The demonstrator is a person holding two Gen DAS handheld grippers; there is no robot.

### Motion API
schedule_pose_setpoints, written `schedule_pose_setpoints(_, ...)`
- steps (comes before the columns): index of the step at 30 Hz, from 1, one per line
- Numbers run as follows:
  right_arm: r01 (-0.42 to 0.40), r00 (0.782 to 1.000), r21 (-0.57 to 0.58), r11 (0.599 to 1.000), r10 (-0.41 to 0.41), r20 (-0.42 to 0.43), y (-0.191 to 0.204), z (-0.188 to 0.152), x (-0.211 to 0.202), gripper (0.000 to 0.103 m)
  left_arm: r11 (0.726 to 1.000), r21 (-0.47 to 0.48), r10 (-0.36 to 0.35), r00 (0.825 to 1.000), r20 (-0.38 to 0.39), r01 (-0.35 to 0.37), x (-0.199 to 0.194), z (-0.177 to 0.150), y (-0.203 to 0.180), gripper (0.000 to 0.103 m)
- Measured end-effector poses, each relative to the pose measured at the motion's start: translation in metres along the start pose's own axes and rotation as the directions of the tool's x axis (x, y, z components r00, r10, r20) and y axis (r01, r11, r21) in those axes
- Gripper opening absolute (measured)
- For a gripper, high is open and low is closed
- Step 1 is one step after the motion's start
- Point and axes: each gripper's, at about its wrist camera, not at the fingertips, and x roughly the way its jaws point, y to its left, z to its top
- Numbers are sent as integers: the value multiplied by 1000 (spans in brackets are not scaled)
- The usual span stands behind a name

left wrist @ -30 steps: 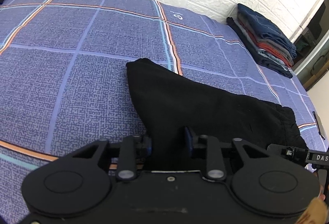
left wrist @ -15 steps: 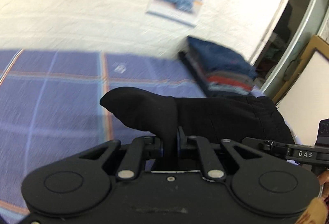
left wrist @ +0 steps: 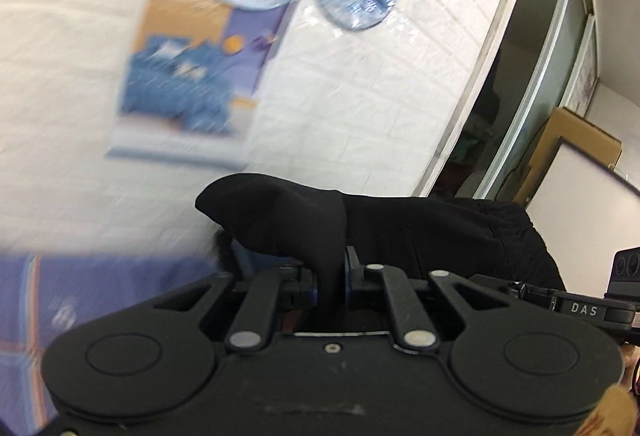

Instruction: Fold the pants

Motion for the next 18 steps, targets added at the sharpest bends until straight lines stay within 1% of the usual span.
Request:
schedule_pose_setpoints(3,33,999,8,999,-33,31,-31,33,9,43,1000,13,-8,1000,24,7,44,26,-12,11)
schedule_pose_setpoints(5,56,997,8,998,-56,44,-51,52,18,43,1000,17,3,1000,28,-4,80,40,-14,11)
schedule_pose_setpoints(7,75,996,20,997,-76,42,-73,68,31,43,1000,5,14,1000,19,-14,118,52,-5,11)
schedule_pose_setpoints(8,78,996,39,996,-80,37,-84,74,39,44,1000,-2,23,1000,13,-23,132,55,-4,11)
schedule_pose_setpoints(11,73,997,97,993,-75,13,-116,87,65,44,999,-9,47,999,-5,-47,156,50,9,11)
schedule_pose_setpoints(13,90,996,109,990,-91,1,-134,86,82,45,997,-1,74,997,-25,-74,181,45,18,13)
schedule_pose_setpoints(14,104,995,113,988,-105,2,-142,84,91,46,997,5,82,996,-45,-82,194,41,24,16)
schedule_pose_setpoints(15,123,992,112,986,-124,3,-149,80,101,47,995,9,100,993,-67,-100,206,38,31,22)
schedule_pose_setpoints(16,158,987,112,981,-159,1,-159,78,111,56,991,6,132,988,-82,-132,212,31,38,33)
schedule_pose_setpoints(17,215,977,120,969,-215,-12,-168,73,122,74,987,-2,162,983,-91,-163,218,26,46,42)
schedule_pose_setpoints(18,288,958,126,949,-285,-38,-175,68,132,80,985,-12,172,981,-88,-174,220,23,53,53)
